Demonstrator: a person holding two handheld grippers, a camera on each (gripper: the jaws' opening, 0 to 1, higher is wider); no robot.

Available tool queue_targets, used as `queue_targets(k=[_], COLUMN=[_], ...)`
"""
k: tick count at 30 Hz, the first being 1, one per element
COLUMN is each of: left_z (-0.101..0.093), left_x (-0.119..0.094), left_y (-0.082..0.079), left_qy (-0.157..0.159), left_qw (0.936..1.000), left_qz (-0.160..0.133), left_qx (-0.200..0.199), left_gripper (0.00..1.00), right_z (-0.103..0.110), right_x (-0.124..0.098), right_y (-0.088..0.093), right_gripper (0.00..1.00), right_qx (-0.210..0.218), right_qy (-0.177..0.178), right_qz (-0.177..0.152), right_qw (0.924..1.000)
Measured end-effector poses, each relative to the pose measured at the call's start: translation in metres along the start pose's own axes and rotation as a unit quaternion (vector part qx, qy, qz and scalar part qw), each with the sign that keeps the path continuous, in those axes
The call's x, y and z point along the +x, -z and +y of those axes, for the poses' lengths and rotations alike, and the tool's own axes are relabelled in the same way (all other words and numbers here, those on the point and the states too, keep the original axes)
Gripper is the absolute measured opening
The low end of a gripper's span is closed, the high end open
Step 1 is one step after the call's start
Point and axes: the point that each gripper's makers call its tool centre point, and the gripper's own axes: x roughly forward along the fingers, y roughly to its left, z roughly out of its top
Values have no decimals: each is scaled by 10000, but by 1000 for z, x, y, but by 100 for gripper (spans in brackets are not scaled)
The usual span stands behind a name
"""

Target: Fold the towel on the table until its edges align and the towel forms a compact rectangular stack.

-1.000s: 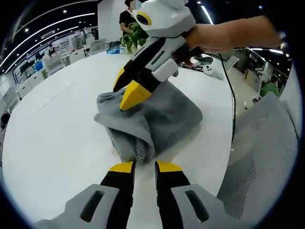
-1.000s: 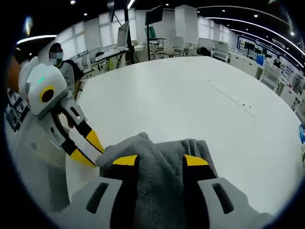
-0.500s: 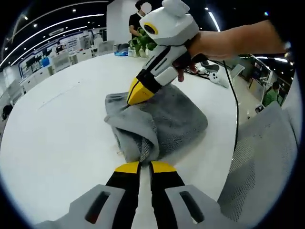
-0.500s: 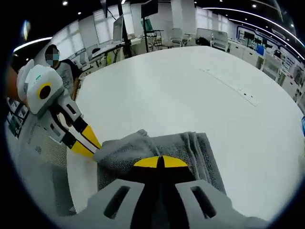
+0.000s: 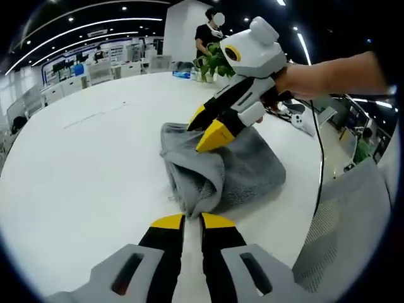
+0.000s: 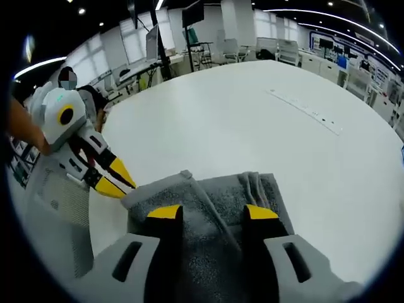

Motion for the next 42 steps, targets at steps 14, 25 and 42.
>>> queue_targets(k=[14, 25, 42], left_z=[-3, 1, 4], left_x=[9, 19, 31], left_y=[-22, -17, -34], left_qy=[138, 172, 274], left_qw=[9991, 9959, 9986], left_qz=[-182, -61, -63], left_qx=[-358, -891, -456], left_gripper=[21, 20, 23], right_z=[-10, -38, -38], right_x=[-17, -22, -60], right_y=[-10, 2, 27], right_gripper=[0, 1, 28], right_qx=[-57, 262, 1205], right_qy=[480, 1023, 1359], right_qz=[-167, -140, -566], right_qw=[9987, 9943, 9817])
